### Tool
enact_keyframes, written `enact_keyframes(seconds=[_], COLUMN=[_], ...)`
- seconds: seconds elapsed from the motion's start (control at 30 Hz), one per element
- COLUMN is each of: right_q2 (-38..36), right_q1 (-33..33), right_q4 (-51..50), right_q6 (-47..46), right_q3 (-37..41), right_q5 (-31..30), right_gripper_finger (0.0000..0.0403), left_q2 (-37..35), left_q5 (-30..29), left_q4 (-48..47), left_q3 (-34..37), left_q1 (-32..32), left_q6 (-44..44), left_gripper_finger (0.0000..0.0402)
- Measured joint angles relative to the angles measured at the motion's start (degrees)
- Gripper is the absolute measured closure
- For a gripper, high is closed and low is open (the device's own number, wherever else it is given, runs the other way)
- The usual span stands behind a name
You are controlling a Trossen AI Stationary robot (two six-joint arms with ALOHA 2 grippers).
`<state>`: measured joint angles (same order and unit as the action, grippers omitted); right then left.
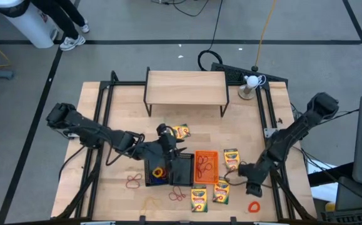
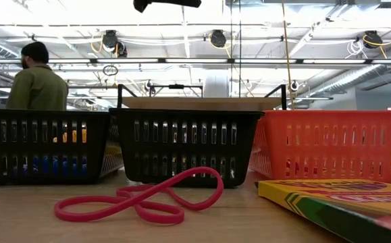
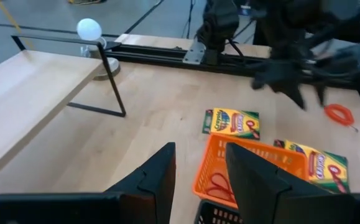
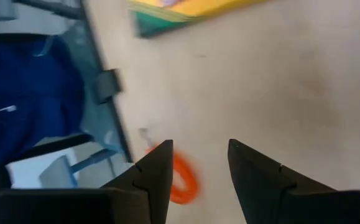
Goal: Pick & Place Office Desk Supplies
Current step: Put the orange spring keychain into the left black bin
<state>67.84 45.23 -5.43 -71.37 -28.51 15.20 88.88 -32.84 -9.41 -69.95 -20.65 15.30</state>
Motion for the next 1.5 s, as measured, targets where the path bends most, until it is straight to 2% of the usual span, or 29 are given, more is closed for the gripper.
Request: enact_keyframes(seconds=[0.23, 0.43, 0.67, 0.93, 1.2, 1.5], right_q2=[6.3, 11.4, 16.1, 17.2, 17.3, 17.3], right_q1=[3.8, 7.0, 10.0, 12.7, 15.6, 16.4], right_q4=[12.6, 13.3, 16.7, 22.0, 23.9, 24.5], right_q6=[0.0, -4.2, -4.2, -1.1, 1.8, 1.7], right_q3=[0.0, 0.0, -0.1, 0.0, 0.0, 0.0], right_q5=[-0.1, -0.1, -1.8, -5.4, -12.1, -12.1], right_gripper_finger=[0.0261, 0.0261, 0.0261, 0.0261, 0.0261, 0.0261], left_q2=[0.0, 0.0, 0.0, 1.0, 4.3, 4.3], left_q5=[0.0, 0.3, 0.4, -0.2, 0.0, 0.0], left_q4=[0.5, 0.7, 0.7, 2.0, 6.6, 6.7], left_q3=[0.0, 0.0, 0.0, 0.0, 0.0, 0.1], left_q1=[0.4, -0.4, -2.5, -4.7, -4.9, -4.4], left_q6=[2.3, 7.7, 12.4, 15.0, 13.5, 13.5], left_gripper_finger=[0.0259, 0.0258, 0.0259, 0.0259, 0.0259, 0.0259])
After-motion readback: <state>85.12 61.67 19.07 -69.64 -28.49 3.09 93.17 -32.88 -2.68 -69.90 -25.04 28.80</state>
